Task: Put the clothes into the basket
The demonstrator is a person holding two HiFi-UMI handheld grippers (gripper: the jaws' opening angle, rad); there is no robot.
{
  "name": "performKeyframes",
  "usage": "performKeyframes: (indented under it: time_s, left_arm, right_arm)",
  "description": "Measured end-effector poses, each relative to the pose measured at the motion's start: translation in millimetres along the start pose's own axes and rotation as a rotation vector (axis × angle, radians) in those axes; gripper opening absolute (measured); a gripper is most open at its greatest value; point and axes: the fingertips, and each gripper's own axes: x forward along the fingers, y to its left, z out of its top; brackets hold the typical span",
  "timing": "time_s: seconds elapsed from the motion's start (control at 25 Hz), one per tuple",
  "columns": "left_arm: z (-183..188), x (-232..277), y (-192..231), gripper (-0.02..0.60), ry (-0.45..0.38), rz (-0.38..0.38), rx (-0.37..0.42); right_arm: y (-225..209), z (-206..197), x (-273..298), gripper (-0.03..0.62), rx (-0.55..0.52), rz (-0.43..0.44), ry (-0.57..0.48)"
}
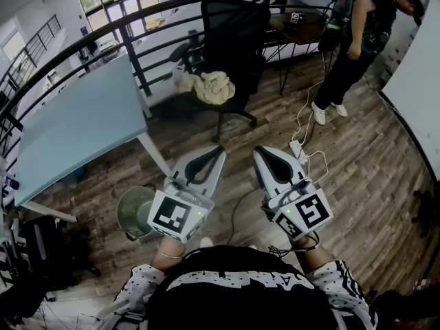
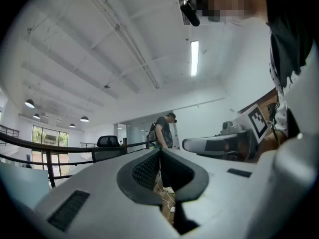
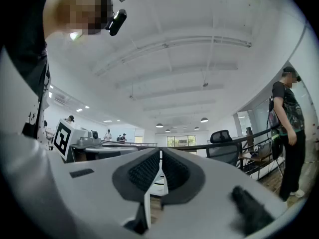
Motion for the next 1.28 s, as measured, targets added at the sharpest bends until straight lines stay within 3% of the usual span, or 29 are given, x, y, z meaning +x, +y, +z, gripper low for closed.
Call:
performKeyframes:
  time_s: [1.08, 1.28]
  left_arm:
    - [3, 20, -45, 0.015, 0.019, 0.047, 0.045]
    - [8, 25, -55, 0.015, -0.009, 0.070, 0.007]
  right_arm:
    - [-33, 8, -45, 0.032, 0.020, 0.025, -0.015]
    - [-41, 11, -61, 0.032, 0.031, 0.042, -0.021]
